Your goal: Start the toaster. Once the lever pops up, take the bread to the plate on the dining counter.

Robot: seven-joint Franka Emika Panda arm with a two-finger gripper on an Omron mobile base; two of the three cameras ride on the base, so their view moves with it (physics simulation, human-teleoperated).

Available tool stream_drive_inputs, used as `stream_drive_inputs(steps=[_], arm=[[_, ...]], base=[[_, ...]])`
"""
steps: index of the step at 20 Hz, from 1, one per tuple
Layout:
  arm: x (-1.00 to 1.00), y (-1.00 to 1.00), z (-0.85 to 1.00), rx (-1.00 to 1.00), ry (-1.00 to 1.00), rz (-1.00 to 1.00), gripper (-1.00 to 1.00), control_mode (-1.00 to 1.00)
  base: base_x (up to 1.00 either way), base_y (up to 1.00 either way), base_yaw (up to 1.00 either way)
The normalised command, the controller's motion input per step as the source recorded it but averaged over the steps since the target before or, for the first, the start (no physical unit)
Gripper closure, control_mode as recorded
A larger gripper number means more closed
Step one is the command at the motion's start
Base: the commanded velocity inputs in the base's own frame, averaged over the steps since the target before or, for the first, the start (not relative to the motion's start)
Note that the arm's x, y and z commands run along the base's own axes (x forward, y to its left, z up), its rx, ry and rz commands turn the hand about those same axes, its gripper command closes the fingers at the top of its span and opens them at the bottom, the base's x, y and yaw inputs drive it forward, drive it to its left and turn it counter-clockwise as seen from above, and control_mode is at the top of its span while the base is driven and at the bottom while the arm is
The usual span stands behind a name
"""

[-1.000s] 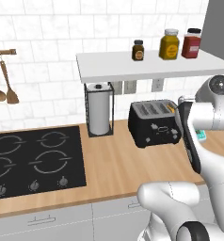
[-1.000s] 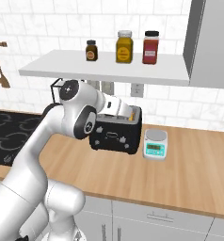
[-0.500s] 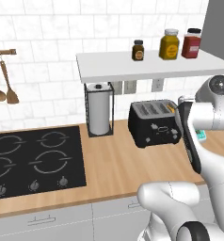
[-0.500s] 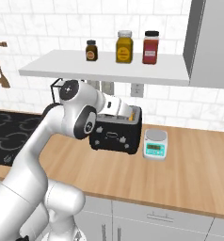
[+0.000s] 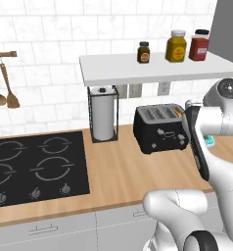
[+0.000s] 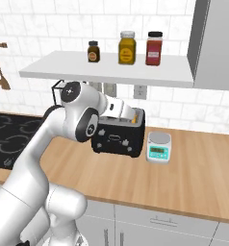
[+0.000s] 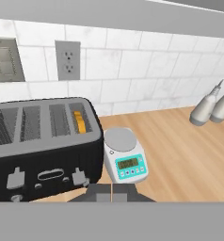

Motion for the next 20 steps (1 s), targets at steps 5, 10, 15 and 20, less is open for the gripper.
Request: stream_drive_inputs(steps=[5, 10, 15, 20], arm=[[0.0, 0.0, 0.0, 0.0, 0.0, 0.0, 1.0, -1.0], [0.0, 0.0, 0.0, 0.0, 0.0, 0.0, 1.0, -1.0], [0.0, 0.0, 0.0, 0.0, 0.0, 0.0, 1.0, -1.0], [0.0, 0.0, 0.0, 0.0, 0.0, 0.0, 1.0, -1.0]], base=[[0.0, 0.0, 0.0], [0.0, 0.0, 0.0], [0.0, 0.0, 0.0], [0.0, 0.0, 0.0]])
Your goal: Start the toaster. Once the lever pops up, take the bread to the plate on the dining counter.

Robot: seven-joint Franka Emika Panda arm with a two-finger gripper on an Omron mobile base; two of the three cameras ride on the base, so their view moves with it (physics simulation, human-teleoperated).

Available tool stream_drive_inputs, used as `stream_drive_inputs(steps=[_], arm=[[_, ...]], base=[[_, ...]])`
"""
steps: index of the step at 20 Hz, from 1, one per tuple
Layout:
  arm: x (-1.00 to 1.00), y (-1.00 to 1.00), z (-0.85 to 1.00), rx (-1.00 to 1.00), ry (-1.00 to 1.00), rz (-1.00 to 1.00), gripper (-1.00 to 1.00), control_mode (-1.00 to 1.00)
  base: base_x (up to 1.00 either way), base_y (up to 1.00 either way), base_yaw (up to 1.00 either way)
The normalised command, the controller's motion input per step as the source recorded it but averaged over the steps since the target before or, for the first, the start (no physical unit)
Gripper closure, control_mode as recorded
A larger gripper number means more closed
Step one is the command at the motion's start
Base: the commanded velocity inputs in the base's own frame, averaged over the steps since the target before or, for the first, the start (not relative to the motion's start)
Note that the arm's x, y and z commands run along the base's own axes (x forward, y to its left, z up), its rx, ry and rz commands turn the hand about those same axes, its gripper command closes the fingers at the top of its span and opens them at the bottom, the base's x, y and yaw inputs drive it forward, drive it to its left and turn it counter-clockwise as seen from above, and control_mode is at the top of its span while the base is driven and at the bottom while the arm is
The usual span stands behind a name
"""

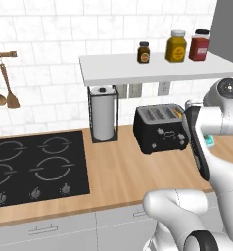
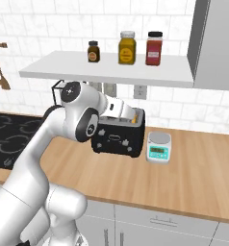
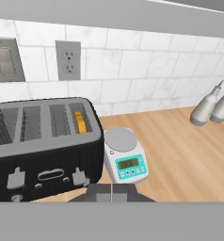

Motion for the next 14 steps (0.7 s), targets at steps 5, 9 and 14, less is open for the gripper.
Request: stream_drive_inputs(steps=[5, 9, 14], arm=[[0.0, 0.0, 0.0, 0.0, 0.0, 0.0, 1.0, -1.0], [0.0, 0.0, 0.0, 0.0, 0.0, 0.0, 1.0, -1.0], [0.0, 0.0, 0.0, 0.0, 0.0, 0.0, 1.0, -1.0]], base=[[0.0, 0.0, 0.0], [0.0, 0.0, 0.0], [0.0, 0.0, 0.0]])
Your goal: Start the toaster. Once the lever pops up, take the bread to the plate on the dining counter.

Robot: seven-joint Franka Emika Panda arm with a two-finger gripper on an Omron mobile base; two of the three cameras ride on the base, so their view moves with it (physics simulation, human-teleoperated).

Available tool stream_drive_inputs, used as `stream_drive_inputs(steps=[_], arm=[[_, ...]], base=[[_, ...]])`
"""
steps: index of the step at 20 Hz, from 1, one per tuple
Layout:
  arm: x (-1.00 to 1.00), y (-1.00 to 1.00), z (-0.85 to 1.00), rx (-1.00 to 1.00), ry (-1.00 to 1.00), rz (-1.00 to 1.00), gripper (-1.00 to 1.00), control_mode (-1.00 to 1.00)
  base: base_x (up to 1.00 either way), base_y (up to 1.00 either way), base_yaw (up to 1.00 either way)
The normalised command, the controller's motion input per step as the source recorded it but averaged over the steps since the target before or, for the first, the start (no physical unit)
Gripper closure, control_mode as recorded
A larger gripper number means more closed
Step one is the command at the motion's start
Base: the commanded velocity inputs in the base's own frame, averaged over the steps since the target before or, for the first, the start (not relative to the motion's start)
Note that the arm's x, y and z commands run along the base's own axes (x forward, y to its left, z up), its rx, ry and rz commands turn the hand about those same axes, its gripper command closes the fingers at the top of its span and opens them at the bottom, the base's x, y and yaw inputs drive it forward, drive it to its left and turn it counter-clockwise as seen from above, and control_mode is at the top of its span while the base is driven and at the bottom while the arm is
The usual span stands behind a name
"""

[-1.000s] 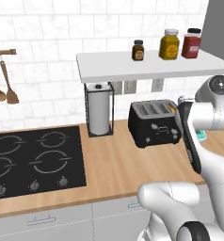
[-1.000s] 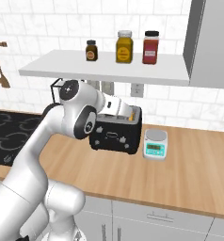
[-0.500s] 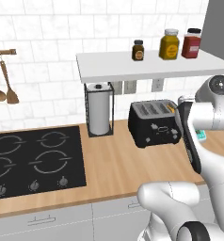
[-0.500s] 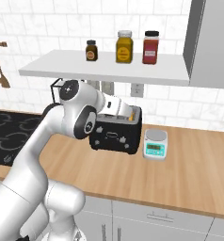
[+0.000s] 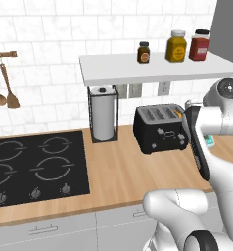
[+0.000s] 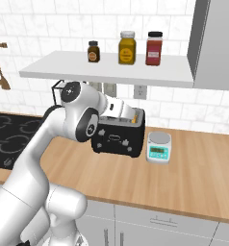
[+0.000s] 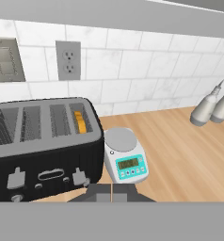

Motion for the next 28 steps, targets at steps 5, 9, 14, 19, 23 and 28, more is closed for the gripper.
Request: stream_drive_inputs(steps=[5, 9, 14, 19, 23, 28], arm=[[0.0, 0.0, 0.0, 0.0, 0.0, 0.0, 1.0, -1.0], [0.0, 0.0, 0.0, 0.0, 0.0, 0.0, 1.0, -1.0], [0.0, 0.0, 0.0, 0.0, 0.0, 0.0, 1.0, -1.0], [0.0, 0.0, 0.0, 0.0, 0.0, 0.0, 1.0, -1.0], [0.0, 0.0, 0.0, 0.0, 0.0, 0.0, 1.0, -1.0], [0.0, 0.0, 0.0, 0.0, 0.0, 0.0, 1.0, -1.0]], base=[[0.0, 0.0, 0.0], [0.0, 0.0, 0.0], [0.0, 0.0, 0.0], [0.0, 0.0, 0.0], [0.0, 0.0, 0.0], [0.0, 0.0, 0.0]])
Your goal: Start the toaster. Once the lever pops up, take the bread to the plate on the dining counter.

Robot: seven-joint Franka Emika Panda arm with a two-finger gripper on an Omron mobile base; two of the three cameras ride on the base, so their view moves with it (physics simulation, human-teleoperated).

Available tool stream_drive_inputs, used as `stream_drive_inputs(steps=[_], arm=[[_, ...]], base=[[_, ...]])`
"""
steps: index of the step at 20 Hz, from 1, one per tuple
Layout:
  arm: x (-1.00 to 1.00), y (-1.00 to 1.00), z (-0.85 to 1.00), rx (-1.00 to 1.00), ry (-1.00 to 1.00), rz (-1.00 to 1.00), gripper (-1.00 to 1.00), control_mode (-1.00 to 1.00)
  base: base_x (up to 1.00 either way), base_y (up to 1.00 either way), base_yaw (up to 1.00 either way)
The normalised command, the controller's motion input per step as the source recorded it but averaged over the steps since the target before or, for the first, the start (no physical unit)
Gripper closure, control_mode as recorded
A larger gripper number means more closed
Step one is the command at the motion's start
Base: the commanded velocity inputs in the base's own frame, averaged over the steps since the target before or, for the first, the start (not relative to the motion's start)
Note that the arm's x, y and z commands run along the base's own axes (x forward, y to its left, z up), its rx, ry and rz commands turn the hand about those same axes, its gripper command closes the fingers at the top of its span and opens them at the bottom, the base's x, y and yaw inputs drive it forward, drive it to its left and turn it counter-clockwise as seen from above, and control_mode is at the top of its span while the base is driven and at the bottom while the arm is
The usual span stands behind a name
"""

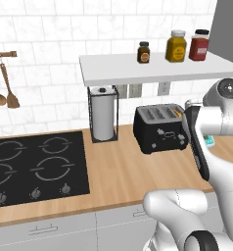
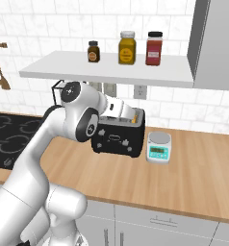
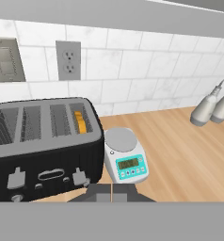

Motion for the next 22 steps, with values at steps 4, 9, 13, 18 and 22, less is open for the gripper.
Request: stream_drive_inputs(steps=[4, 9, 13, 18, 22], arm=[[0.0, 0.0, 0.0, 0.0, 0.0, 0.0, 1.0, -1.0], [0.0, 0.0, 0.0, 0.0, 0.0, 0.0, 1.0, -1.0], [0.0, 0.0, 0.0, 0.0, 0.0, 0.0, 1.0, -1.0], [0.0, 0.0, 0.0, 0.0, 0.0, 0.0, 1.0, -1.0], [0.0, 0.0, 0.0, 0.0, 0.0, 0.0, 1.0, -1.0]], base=[[0.0, 0.0, 0.0], [0.0, 0.0, 0.0], [0.0, 0.0, 0.0], [0.0, 0.0, 0.0], [0.0, 0.0, 0.0]])
